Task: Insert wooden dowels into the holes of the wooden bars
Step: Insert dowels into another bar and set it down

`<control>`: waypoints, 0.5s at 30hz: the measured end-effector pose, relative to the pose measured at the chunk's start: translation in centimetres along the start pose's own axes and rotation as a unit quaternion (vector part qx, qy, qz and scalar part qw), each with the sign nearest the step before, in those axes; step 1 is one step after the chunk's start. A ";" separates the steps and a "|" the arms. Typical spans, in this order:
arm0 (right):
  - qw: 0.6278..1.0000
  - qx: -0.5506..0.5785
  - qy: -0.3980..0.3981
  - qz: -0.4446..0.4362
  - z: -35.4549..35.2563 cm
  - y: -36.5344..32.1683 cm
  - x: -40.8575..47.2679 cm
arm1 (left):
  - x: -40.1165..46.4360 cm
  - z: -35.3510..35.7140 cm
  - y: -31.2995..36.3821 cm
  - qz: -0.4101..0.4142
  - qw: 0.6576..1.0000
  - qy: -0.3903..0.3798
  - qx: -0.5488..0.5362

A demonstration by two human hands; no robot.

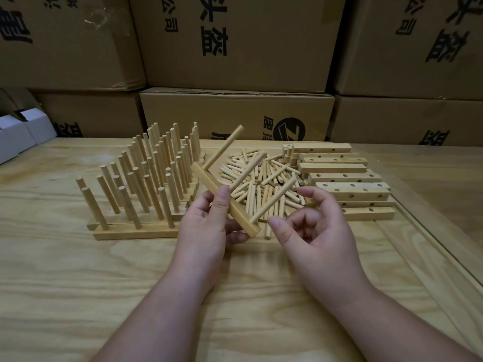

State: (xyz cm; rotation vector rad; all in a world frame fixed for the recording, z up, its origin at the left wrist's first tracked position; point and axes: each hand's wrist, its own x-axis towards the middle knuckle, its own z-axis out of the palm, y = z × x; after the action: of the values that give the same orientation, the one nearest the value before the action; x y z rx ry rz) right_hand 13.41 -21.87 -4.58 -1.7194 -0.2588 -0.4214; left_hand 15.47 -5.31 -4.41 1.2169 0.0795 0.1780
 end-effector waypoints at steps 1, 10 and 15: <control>1.000 0.002 -0.001 0.003 0.0 0.1 0.0 | 0.1 0.0 0.0 -0.002 1.000 -0.003 -0.014; 0.997 -0.066 -0.003 0.031 0.0 0.5 0.3 | 0.4 0.0 -0.4 0.006 0.999 -0.040 -0.030; 0.995 -0.091 -0.019 0.021 -0.5 0.2 0.5 | 0.5 0.0 -0.6 0.015 0.998 -0.050 -0.023</control>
State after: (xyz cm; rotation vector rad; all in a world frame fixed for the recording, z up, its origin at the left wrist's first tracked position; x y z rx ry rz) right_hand 13.92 -22.44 -4.47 -1.9100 -0.2170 -0.3912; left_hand 15.99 -5.42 -4.99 1.1806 -0.0301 0.1446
